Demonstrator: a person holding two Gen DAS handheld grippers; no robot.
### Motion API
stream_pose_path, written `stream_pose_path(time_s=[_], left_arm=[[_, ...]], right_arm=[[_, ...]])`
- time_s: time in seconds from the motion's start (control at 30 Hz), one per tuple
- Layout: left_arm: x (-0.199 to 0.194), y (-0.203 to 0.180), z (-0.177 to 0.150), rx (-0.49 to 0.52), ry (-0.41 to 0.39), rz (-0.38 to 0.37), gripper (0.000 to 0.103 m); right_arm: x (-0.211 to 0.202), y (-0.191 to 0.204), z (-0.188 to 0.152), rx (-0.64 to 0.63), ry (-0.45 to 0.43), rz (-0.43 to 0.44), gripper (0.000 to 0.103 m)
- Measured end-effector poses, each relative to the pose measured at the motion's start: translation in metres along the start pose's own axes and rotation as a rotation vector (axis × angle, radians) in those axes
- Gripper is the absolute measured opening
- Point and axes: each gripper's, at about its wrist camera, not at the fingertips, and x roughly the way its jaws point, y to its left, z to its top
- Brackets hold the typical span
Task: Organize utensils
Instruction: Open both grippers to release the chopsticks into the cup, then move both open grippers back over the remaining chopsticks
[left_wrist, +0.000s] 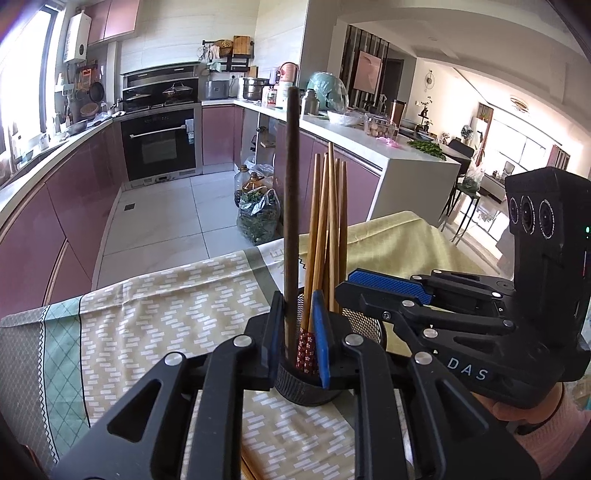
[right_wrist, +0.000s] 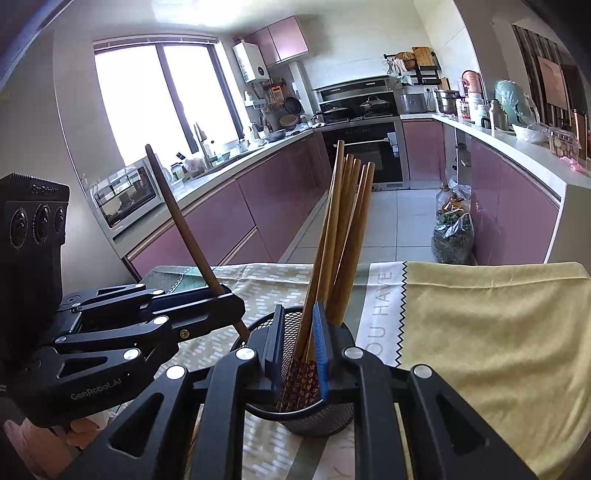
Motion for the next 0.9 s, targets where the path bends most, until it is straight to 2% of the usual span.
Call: stream_pose_path(time_s=[0.17,0.3,0.57,0.63,0.73,0.9], left_arm=[[0.002,0.003,-0.003,-0.017,-0.004,-0.019,0.017],[0.000,0.004,-0.003,-0.027,-0.017,-0.012,0.022],[-0.002,0.004,-0.004,-0.021,-0.031,-0.005,0.022],[-0.007,0.005,-0.008,-0.025,-0.046,0.009,0.022],[-0.018,0.009,-0.015,-0.034,-0.068,0.036,0.028],[-0.039,0.026,-0.039,-0.047,-0.081,0.107,0.031]], right_arm=[[-0.002,0.000,-0.003,0.007,-0.002,-0.005,0.016],[-0.002,0.001,-0.004,0.005,-0.002,-0.007,0.018],[-0.003,0.001,-0.008,0.010,0.001,0.000,0.018],[-0.003,0.002,-0.009,0.009,-0.001,0.004,0.019],[-0.008,0.004,-0.011,0.006,-0.005,0.023,0.020],[-0.019,0.019,-0.021,-0.036,-0.003,0.083,0.028]])
